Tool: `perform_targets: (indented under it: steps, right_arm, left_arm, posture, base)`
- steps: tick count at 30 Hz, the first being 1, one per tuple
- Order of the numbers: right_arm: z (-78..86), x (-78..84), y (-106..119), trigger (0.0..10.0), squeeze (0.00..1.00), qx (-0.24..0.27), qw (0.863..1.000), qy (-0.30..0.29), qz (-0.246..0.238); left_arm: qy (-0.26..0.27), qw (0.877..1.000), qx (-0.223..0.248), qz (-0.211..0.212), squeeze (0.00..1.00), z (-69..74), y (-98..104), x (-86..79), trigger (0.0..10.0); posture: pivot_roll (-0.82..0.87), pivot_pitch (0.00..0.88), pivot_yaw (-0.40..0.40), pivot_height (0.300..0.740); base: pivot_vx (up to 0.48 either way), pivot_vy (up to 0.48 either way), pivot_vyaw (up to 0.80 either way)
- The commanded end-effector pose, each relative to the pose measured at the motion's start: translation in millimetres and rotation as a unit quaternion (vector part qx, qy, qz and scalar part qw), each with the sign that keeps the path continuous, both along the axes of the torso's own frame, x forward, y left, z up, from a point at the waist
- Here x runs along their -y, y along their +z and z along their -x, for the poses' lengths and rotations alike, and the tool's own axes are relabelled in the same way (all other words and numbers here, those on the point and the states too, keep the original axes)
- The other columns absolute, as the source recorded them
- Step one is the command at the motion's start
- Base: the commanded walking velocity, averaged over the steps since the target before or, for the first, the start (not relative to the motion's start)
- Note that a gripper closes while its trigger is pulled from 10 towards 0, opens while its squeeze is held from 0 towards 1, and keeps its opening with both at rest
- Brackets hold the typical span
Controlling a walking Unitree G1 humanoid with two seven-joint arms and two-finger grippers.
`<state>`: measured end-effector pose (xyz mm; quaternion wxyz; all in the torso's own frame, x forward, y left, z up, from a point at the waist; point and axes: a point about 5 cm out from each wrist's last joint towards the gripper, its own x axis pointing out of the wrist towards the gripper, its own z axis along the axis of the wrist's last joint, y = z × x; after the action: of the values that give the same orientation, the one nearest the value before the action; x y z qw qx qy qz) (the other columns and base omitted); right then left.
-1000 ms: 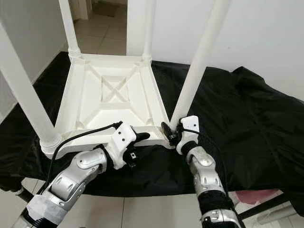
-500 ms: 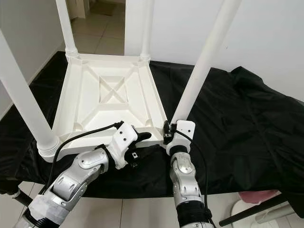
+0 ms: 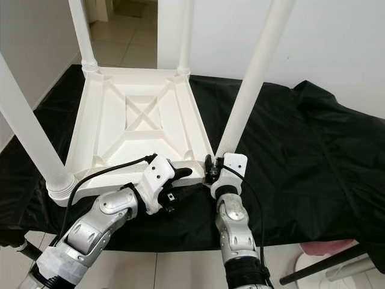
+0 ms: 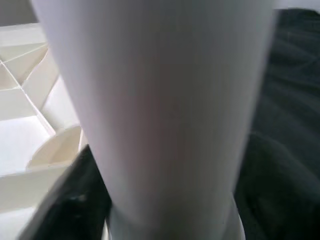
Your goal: Building children table
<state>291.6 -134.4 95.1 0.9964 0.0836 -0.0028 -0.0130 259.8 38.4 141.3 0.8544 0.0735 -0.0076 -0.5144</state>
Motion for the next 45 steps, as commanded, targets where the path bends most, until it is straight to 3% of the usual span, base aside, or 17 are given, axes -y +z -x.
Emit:
perform_targets:
  steps: [1,9,11,12,13,14,17,19,23,33,34,36,37,45]
  right_arm:
    - [4.8,0.3,-4,10.0,1.0,-0.003,1.0,0.002,-0.013]
    - [9.4,12.5,4,10.0,1.0,0.029,0.998,0.051,0.0]
    - [9.4,23.7,6,10.0,1.0,0.038,0.995,0.089,0.025]
    - [8.6,28.3,6,10.0,0.77,0.041,0.992,0.111,0.037]
    - [8.6,28.3,6,10.0,0.77,0.041,0.992,0.111,0.037]
    - [7.8,31.1,8,10.0,0.0,0.044,0.989,0.129,0.048]
    - [6.9,32.5,9,10.0,0.0,0.047,0.987,0.144,0.055]
    - [2.0,32.7,12,10.0,0.0,0.053,0.974,0.206,0.076]
    - [-6.2,31.9,15,10.0,0.0,0.054,0.959,0.261,0.095]
    - [-18.5,26.7,16,10.0,0.0,0.044,0.947,0.298,0.116]
    - [-21.3,25.6,14,4.2,0.0,0.036,0.943,0.306,0.125]
    - [-21.3,25.6,14,4.2,0.0,0.036,0.943,0.306,0.125]
    - [-22.4,25.8,11,0.0,0.0,0.029,0.94,0.315,0.132]
    - [-21.0,31.9,5,0.0,0.0,0.018,0.936,0.323,0.134]
  left_arm:
    - [-0.02,1.0,-0.005,-0.01,0.0,2.5,-4,2.0,10.0]
    - [-0.017,1.0,-0.003,-0.009,0.0,1.5,-4,2.0,10.0]
    - [-0.018,1.0,-0.002,-0.009,0.0,0.7,-3,2.6,10.0]
    - [-0.019,1.0,-0.001,-0.009,0.0,0.2,-3,3.1,10.0]
    - [-0.019,1.0,-0.001,-0.009,0.0,0.2,-3,3.1,10.0]
    - [-0.019,1.0,-0.001,-0.009,0.0,0.0,-3,3.5,10.0]
    - [-0.02,1.0,-0.001,-0.009,0.0,0.0,-3,3.9,10.0]
    - [-0.021,1.0,0.0,-0.009,0.0,0.2,-3,4.9,10.0]
    - [-0.02,1.0,0.001,-0.009,0.0,-0.9,-3,4.5,10.0]
    - [-0.022,1.0,0.002,-0.01,0.0,-0.3,-3,4.3,10.0]
    - [-0.022,1.0,0.003,-0.013,0.0,-0.5,-3,4.5,10.0]
    - [-0.022,1.0,0.003,-0.013,0.0,-0.5,-3,4.5,10.0]
    - [-0.023,1.0,0.005,-0.014,0.0,-1.0,-3,4.6,10.0]
    - [-0.021,1.0,0.006,-0.016,0.0,-0.5,-4,4.0,10.0]
  posture:
    - [0.0,0.0,-0.095,0.74]
    - [0.0,0.0,-0.1,0.74]
    - [-0.01,0.0,-0.102,0.74]
    - [-0.01,0.0,-0.103,0.74]
    - [-0.01,0.0,-0.103,0.74]
    - [-0.01,0.0,-0.103,0.74]
    - [-0.01,0.0,-0.103,0.74]
    - [-0.01,0.0,-0.104,0.74]
    - [0.0,0.0,-0.103,0.74]
    - [0.0,0.0,-0.099,0.74]
    - [0.0,0.0,-0.099,0.74]
    - [0.0,0.0,-0.099,0.74]
    - [0.01,0.0,-0.101,0.74]
    - [0.01,0.0,-0.101,0.74]
  base:
    - [0.0,0.0,0.0]
    - [0.0,0.0,0.0]
    - [0.0,0.0,0.0]
    - [0.0,0.0,0.0]
    - [0.0,0.0,0.0]
    - [0.0,0.0,0.0]
    - [0.0,0.0,0.0]
    - [0.0,0.0,0.0]
    - [0.0,0.0,0.0]
    - [0.0,0.0,0.0]
    - [0.0,0.0,0.0]
    - [0.0,0.0,0.0]
    - [0.0,0.0,0.0]
    - [0.0,0.0,0.0]
